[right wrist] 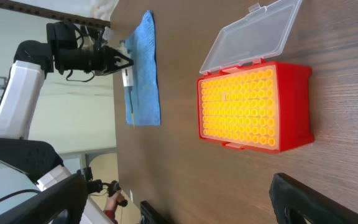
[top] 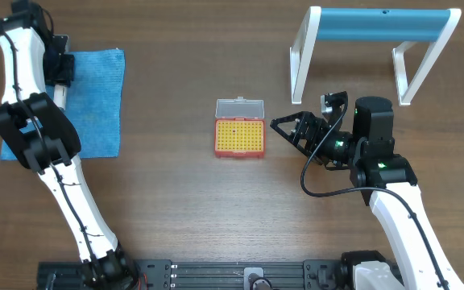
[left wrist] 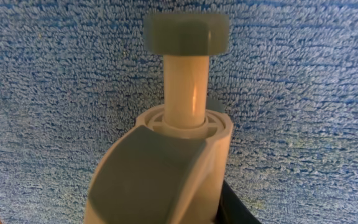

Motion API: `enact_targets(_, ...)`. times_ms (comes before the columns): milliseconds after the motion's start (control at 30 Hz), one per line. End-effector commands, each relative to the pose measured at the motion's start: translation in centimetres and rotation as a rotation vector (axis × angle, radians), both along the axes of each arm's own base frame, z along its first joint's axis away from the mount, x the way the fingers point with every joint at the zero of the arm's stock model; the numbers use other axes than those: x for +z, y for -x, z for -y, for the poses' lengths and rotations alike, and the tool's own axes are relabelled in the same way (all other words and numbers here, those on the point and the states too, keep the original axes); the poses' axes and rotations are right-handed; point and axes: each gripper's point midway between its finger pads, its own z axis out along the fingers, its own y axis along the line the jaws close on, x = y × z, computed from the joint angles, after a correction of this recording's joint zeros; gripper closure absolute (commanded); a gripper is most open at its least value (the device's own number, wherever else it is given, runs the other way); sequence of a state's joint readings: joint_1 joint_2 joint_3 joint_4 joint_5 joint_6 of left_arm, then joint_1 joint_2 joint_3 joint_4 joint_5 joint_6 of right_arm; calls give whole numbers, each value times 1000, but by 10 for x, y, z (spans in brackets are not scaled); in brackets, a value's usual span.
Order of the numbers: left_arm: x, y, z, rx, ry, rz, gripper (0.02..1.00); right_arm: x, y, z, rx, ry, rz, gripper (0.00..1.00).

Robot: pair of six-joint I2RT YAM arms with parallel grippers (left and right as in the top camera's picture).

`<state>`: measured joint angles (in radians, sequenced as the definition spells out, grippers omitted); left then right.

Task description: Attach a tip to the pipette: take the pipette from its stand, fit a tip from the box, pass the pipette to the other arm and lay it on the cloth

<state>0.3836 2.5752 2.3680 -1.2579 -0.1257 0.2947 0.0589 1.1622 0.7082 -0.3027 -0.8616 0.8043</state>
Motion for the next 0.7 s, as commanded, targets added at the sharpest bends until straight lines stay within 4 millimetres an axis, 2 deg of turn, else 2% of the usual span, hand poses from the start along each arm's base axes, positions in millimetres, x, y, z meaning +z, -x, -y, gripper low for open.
enact_targets(33,-4,-4,1,9,16,11,424,-2,-4,2,-18,5,-8,51)
enact_targets(67,-4,-2,1,10,19,5,360,-2,-4,2,-18,5,-8,51)
enact_targets(100,-4,0,2,29,22,-3,159,-2,-4,2,-17,5,-8,51)
enact_targets(133,-1,7,2,60,18,-25,58,-2,-3,2,-17,4,-8,51)
enact_targets(200,16,19,10,57,35,-70,58,-2,-3,2,-17,4,-7,53)
enact_targets(267,44,24,16,57,42,-65,58,-2,-4,3,-14,14,6,51)
enact_targets(333,85,18,30,61,83,16,58,-4,-10,11,-50,75,46,51)
enact_targets(367,113,17,40,50,116,70,56,-3,-16,20,-96,139,92,51)
enact_targets(433,163,19,50,61,125,175,56,11,-23,39,-163,269,227,51)
enact_targets(500,207,31,57,87,132,260,56,36,-24,59,-227,404,394,51)
enact_targets(533,226,35,63,84,136,306,53,53,-21,68,-246,480,496,51)
enact_targets(633,302,53,105,29,228,499,56,93,1,91,-323,634,691,51)
enact_targets(700,336,77,131,-25,229,558,53,91,23,104,-357,701,671,51)
